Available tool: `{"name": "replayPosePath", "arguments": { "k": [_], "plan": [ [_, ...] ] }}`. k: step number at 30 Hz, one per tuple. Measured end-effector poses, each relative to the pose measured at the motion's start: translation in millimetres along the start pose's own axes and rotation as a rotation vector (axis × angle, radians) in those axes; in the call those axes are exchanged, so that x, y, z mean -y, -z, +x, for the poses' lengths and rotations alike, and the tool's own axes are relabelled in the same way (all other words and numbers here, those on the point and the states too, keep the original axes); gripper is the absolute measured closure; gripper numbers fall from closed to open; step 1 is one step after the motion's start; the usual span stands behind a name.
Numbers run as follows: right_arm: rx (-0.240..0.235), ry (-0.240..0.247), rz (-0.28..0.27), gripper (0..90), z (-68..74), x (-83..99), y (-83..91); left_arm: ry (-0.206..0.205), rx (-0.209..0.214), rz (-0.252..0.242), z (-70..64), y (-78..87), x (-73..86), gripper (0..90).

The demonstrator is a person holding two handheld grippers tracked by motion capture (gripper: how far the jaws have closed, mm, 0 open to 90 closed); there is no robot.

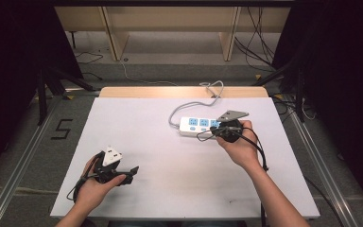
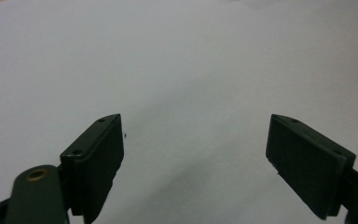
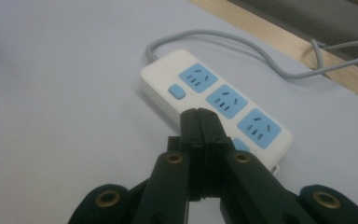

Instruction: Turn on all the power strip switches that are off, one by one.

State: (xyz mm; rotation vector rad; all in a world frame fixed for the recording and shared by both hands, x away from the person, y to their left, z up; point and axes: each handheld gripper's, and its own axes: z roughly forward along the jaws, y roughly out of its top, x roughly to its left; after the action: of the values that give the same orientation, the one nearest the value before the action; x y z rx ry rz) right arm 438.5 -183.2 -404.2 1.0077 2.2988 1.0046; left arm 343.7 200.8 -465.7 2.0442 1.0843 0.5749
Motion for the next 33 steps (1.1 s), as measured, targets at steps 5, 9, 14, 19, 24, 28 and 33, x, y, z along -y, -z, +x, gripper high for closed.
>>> {"name": "replayPosePath", "arguments": {
  "k": [5, 9, 14, 19, 24, 28, 33],
  "plan": [
    [0.001, 0.004, 0.008, 90.0, -1.0, -4.0, -3.5, 0.0, 0.002, 0.001, 0.2, 0.1, 0.0, 19.0],
    [0.005, 0.006, 0.014, 90.0, -1.4, -6.9, -6.3, 0.0, 0.003, 0.0, -0.1, 0.0, -0.1, 19.0],
    [0.006, 0.01, 0.022, 90.0, -2.5, -10.1, -10.6, -0.001, 0.003, 0.001, 0.2, 0.0, -0.1, 19.0],
    [0.004, 0.005, 0.031, 90.0, -3.1, -13.0, -15.5, -0.001, 0.004, 0.001, 0.3, 0.0, 0.0, 19.0],
    [0.002, 0.005, 0.037, 90.0, -3.5, -18.0, -18.6, -0.002, 0.004, 0.002, 0.1, -0.1, 0.0, 19.0],
    [0.003, 0.011, 0.044, 90.0, -4.9, -19.5, -20.5, -0.006, 0.006, 0.005, 0.3, 0.0, 0.0, 19.0],
    [0.001, 0.005, 0.047, 90.0, -5.6, -22.7, -24.1, -0.001, 0.007, 0.002, 0.4, -0.3, 0.1, 19.0]
  ]
}}
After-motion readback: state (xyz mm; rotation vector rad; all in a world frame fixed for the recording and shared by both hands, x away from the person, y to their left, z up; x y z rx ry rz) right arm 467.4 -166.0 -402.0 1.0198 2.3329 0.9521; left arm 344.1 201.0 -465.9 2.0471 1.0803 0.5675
